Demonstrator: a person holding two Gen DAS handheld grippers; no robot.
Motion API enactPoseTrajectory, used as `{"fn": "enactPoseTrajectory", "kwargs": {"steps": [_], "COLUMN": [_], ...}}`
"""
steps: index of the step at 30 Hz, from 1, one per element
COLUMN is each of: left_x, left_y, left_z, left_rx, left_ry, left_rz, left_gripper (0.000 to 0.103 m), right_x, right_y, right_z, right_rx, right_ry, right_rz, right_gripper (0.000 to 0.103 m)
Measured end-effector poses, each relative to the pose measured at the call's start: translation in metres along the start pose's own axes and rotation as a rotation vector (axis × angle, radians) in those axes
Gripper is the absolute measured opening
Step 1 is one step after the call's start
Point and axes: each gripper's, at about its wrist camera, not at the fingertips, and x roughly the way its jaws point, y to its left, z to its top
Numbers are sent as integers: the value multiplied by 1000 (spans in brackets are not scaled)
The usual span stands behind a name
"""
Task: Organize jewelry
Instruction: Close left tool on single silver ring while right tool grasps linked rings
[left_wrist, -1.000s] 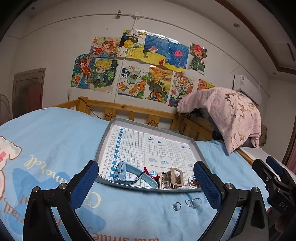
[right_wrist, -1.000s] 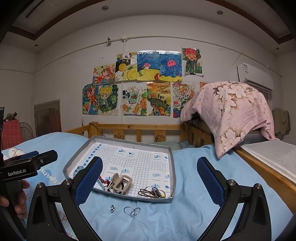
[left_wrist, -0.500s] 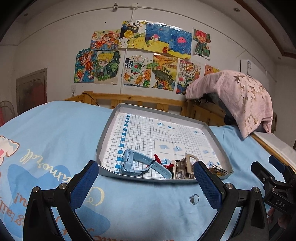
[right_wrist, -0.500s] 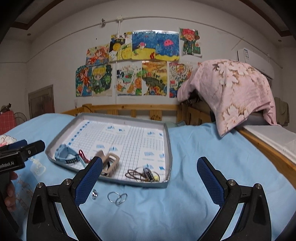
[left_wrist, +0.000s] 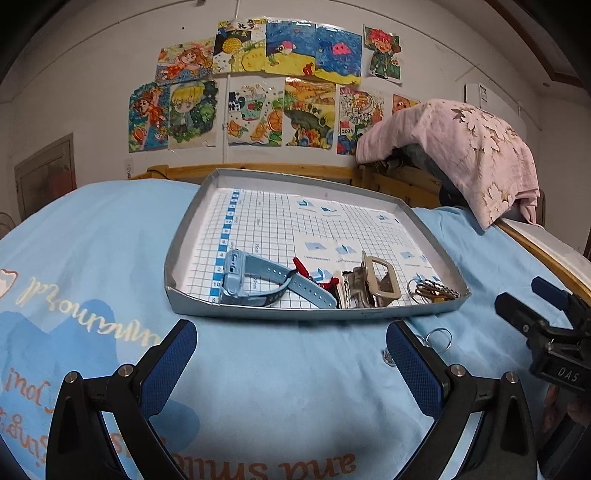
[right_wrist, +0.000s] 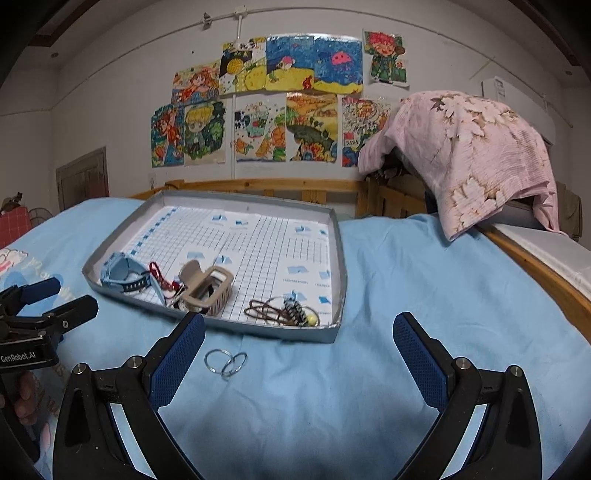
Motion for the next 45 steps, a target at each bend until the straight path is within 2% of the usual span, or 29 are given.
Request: {"fn": "enactPoseTrajectory", "kwargs": {"steps": [9, 11, 13, 16, 18, 20, 24, 28, 31, 36, 42, 44, 45], "left_x": [8, 9, 10, 14, 17, 21, 30, 42, 54, 64, 76, 79, 81], "left_y": [1, -1, -4, -8, -11, -16, -26, -31, -36, -39, -43, -42, -41], "left_z": [-5, -7, -8, -10, -10, -10, -9, -5, -8, -15, -20, -20, -20], "left_rx": [2, 12, 24, 41, 55, 73, 98, 90, 93, 88, 90, 77, 67], "left_ry": [27, 30, 37, 59, 73, 88, 113, 141, 191, 234, 279, 284, 288], "left_rz": [-27, -47, -66, -112, -147, -171, -205, -244, -278, -317, -349, -358, -364], "left_gripper": [103, 103, 103, 103, 98, 90, 81, 70, 56, 51, 37, 28, 26], "right_x": [8, 10, 13, 18, 22, 26, 36, 45, 50, 63, 75, 78, 78], "right_y": [3, 3, 4, 4, 5, 6, 9, 11, 11, 11, 18, 21, 21], "right_z": [-8, -10, -12, -15, -16, -17, -19, -21, -22, -25, -30, -31, -33], "right_rx": [-12, -12, -15, -13, -15, -19, -26, -26, -24, -16, -35, -43, -44], "right_ry": [32, 39, 56, 83, 98, 119, 159, 193, 208, 240, 280, 291, 295], "right_rz": [28, 39, 55, 77, 96, 115, 154, 178, 193, 217, 254, 259, 260], "right_gripper": [100, 95, 82, 78, 70, 63, 48, 40, 35, 28, 28, 28, 25]}}
